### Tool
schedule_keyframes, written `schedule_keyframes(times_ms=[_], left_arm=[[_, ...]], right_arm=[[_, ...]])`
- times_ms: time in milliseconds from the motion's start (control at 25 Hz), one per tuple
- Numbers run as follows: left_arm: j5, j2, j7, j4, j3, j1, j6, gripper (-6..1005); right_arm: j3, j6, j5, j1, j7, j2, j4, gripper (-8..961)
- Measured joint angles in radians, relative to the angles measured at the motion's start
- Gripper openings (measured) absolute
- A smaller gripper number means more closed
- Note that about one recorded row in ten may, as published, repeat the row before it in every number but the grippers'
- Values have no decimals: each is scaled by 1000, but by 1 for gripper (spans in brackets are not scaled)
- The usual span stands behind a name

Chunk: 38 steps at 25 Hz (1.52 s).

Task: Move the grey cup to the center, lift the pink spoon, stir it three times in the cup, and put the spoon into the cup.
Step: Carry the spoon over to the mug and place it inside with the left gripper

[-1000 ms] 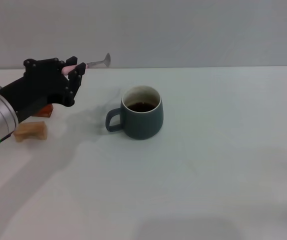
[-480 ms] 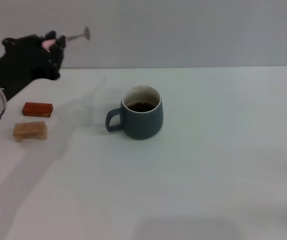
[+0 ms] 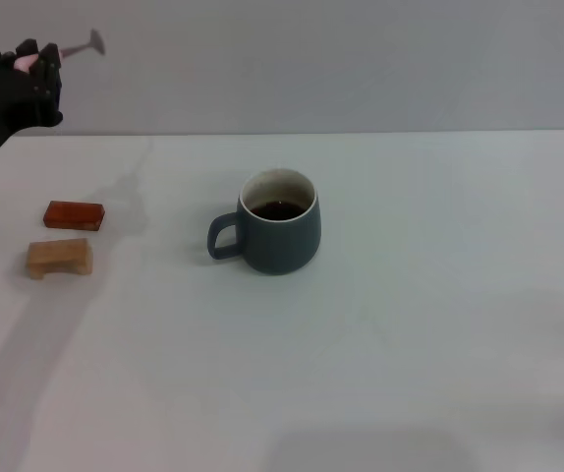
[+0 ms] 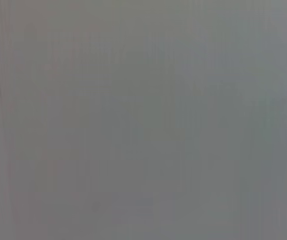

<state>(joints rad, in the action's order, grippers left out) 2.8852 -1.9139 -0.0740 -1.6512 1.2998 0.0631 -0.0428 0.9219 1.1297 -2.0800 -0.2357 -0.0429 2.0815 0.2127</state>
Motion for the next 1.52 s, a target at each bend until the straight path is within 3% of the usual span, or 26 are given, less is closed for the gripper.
schedule_keyframes(times_ms=[160,480,720,920,1040,1120,1400,1520], left_arm=[[-3,-13,84,-31,17,-22,-116,147],[-6,45,187,-124,-82,-40,-159,148],[-14,60,257,-164,-131,-58,-209,148],[-80,59,362,-167,-141,-86,-271,148],[-249,37,586,-170,-113,-100,-342,148],[-283,29,626,-171,-104,-100,-354,148],[-464,-67,920,-189,10,-92,-502,148],[-464,-67,920,-189,10,-92,-502,148]], right_arm=[[0,-4,0,-3,0,0,1,-1],[0,-9,0,-8,0,0,0,-1],[0,-9,0,-7,0,0,-1,-1],[0,-9,0,-5,0,0,-3,0],[0,-9,0,-4,0,0,-2,0],[0,-9,0,-4,0,0,-2,0],[0,-10,0,-2,0,0,-2,0],[0,-10,1,-2,0,0,-2,0]])
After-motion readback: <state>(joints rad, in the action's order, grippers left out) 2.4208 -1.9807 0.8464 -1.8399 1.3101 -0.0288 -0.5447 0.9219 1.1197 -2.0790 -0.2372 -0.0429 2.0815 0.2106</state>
